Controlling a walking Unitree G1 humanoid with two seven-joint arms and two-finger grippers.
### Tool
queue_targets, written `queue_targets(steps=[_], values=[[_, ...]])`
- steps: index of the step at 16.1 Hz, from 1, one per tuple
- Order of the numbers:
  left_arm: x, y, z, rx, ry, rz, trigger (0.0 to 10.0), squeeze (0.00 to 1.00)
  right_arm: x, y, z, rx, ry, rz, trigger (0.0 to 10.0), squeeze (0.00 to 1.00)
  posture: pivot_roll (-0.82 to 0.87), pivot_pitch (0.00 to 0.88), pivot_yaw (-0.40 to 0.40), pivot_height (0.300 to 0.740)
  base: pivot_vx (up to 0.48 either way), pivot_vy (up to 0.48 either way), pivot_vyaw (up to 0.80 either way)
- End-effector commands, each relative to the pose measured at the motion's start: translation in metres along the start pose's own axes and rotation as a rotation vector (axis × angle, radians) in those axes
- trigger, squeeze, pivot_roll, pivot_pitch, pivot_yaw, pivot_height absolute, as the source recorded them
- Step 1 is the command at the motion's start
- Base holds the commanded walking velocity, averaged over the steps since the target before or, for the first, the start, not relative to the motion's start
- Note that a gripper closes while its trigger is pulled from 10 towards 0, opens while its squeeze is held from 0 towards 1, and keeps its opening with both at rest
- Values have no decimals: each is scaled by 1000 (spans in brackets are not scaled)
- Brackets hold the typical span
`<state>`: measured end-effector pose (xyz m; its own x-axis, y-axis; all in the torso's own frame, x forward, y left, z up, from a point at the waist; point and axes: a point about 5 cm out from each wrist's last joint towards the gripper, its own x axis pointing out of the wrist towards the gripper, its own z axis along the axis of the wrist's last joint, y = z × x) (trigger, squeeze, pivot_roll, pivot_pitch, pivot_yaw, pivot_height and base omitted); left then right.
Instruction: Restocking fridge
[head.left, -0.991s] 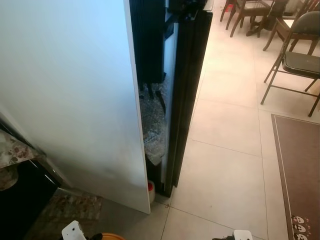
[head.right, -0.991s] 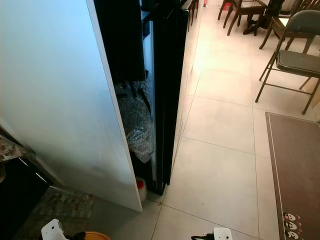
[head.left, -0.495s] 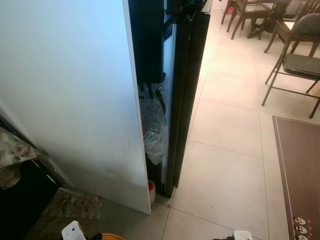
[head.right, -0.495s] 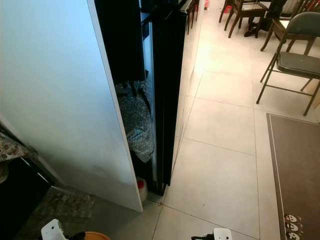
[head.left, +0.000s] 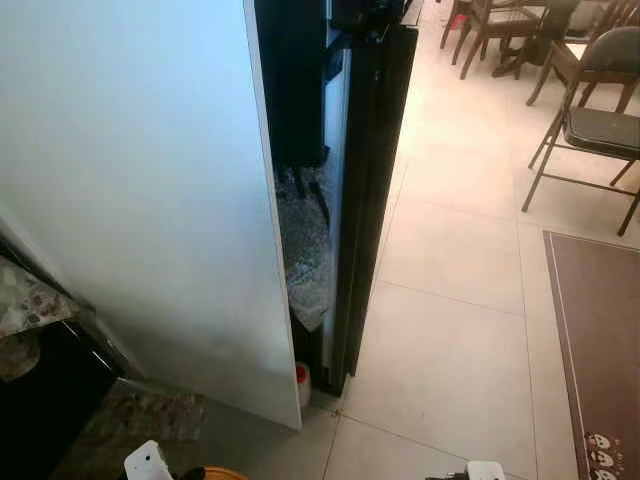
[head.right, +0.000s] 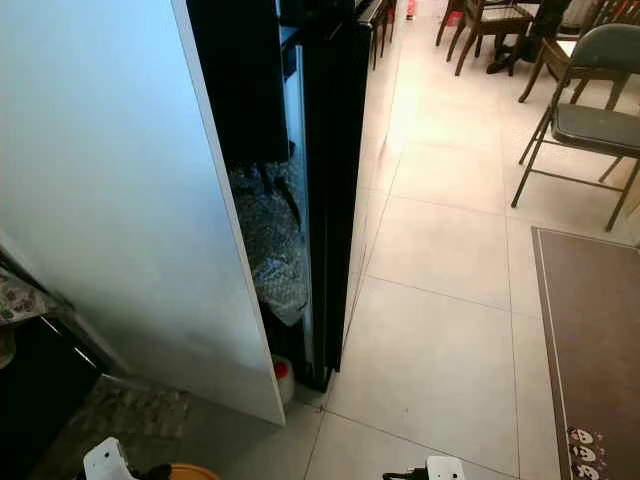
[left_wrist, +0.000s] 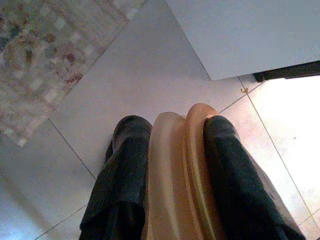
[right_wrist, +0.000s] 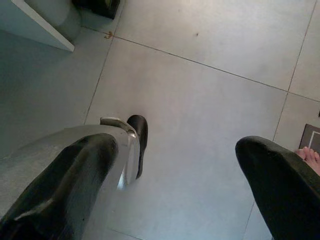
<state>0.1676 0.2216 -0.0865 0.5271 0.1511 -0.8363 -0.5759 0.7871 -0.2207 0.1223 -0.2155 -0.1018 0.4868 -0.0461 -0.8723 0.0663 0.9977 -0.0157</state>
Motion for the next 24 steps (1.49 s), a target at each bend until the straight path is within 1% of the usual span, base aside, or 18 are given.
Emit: queue_targets(steps=[1,6,16,18,20,21,23,24], values=[[-1,2,-5,-4,25,8,10000,0,0,0,-2,3,7,0,10000,0,-64,0,12,740,255,0,0],[-1,3,-5,-9,22,13,10000,0,0,1,-2,2,8,3,10000,0,-69,0,18,740,266,0,0],[-1,4,-3,21,23,9,10000,0,0,2,-2,0,7,3,10000,0,-81,0,19,740,273,0,0],[-1,3,-3,21,23,7,10000,0,0,2,-2,10,2,-7,10000,0,-79,0,18,740,0,0,0],[-1,3,-3,18,21,8,10000,0,0,0,-3,57,-4,-31,10000,0,-82,0,19,740,0,0,0],[-1,3,-3,19,22,8,10000,0,0,0,-3,52,4,-38,10000,0,-82,0,19,740,0,0,0],[-1,3,-3,10,18,8,10000,0,0,0,-5,58,15,-44,10000,0,-75,0,16,740,0,0,-794],[-1,4,-3,9,17,10,10000,0,0,0,-4,45,13,-38,10000,0,-74,0,15,740,0,0,-763]])
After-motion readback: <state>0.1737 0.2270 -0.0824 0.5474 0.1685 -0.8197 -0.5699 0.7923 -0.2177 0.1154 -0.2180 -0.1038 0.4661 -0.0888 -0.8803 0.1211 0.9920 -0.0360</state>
